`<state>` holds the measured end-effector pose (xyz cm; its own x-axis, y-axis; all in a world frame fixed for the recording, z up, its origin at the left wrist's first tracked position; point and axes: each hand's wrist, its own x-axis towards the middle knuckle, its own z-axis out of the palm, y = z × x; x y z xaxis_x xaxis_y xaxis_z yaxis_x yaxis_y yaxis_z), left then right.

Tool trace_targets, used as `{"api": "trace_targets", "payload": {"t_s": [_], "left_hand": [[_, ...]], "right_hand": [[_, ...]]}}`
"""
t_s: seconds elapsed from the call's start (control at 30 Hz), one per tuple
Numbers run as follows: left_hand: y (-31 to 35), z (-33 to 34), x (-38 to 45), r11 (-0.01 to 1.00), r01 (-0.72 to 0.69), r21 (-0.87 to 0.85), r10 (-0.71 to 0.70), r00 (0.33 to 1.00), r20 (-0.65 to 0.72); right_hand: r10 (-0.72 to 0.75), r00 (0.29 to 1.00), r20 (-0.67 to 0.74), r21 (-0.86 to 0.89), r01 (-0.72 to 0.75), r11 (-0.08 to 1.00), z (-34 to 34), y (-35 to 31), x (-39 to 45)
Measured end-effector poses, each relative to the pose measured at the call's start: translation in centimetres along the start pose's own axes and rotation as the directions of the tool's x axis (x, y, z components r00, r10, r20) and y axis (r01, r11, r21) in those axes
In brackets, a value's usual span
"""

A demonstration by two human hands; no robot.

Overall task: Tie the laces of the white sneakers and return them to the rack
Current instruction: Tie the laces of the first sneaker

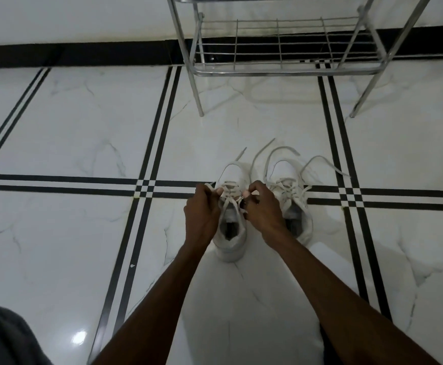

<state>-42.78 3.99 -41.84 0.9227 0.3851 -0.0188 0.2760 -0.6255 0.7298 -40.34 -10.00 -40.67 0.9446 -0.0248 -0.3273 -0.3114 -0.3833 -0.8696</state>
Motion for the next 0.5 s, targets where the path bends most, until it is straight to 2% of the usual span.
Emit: {"api": "trace_targets", "payload": {"t_s": [0.1,0.2,0.27,0.37,0.5], "left_hand": [[-0.9,-0.3,-0.4,0.995,0.074,-0.073,-0.069,0.996,0.062],[-1.3,-0.7,0.1,0.928,0.207,-0.309,-0.155,0.971,0.184],[-1.4,-0.8,0.3,0.889,0.223,-0.399,-0.141,0.964,0.225],[-1.6,-0.8,-0.3,0.878,0.209,-0.431,-0.132,0.971,0.200],[-1.6,-0.7,-1.2,0.915,0.171,-0.365,-0.119,0.980,0.162]], "right_hand": [[-0.010,0.999,0.033,0.028,0.009,1.000,-0.1,-0.6,-0.1],[0.113,0.991,0.067,0.260,-0.127,0.957,-0.5,-1.4,0.3],[0.164,0.983,0.085,0.383,-0.184,0.905,-0.8,-1.7,0.7],[0.175,0.982,0.075,0.441,-0.190,0.877,-0.9,-1.8,0.4],[0.143,0.983,0.111,0.455,-0.178,0.872,-0.8,-1.9,-0.3]]}}
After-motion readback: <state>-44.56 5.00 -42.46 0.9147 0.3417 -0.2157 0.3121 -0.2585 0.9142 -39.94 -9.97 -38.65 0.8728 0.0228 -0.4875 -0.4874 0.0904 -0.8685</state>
